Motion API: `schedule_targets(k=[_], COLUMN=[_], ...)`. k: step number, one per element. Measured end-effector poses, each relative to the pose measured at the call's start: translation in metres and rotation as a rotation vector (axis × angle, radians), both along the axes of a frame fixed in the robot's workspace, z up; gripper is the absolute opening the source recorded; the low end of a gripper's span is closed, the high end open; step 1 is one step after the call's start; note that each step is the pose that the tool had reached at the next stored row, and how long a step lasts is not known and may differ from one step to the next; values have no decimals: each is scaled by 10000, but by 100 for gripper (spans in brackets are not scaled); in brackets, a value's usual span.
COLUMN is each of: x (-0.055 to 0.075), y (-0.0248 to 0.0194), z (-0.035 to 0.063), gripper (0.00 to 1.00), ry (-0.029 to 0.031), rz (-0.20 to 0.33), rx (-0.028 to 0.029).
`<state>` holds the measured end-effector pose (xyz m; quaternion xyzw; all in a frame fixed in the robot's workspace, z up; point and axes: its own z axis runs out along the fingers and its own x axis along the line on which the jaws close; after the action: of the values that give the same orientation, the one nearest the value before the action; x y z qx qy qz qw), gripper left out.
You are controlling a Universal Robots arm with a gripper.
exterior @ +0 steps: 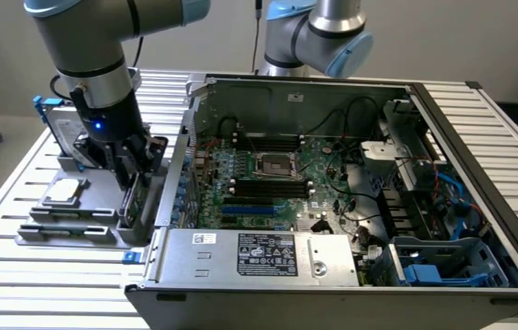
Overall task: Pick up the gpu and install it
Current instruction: 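Pick up the gpu and move the gpu toward the slot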
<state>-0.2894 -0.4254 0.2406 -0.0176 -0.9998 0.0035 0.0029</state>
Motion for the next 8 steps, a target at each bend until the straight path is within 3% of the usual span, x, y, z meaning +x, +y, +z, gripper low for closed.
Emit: schedule_targets(k=[6, 8], x=[-2, -2], y=[0, 0], z=[-1, 0], gripper=[42, 29], ry=[-2, -1], rz=[0, 0], rx=[1, 1])
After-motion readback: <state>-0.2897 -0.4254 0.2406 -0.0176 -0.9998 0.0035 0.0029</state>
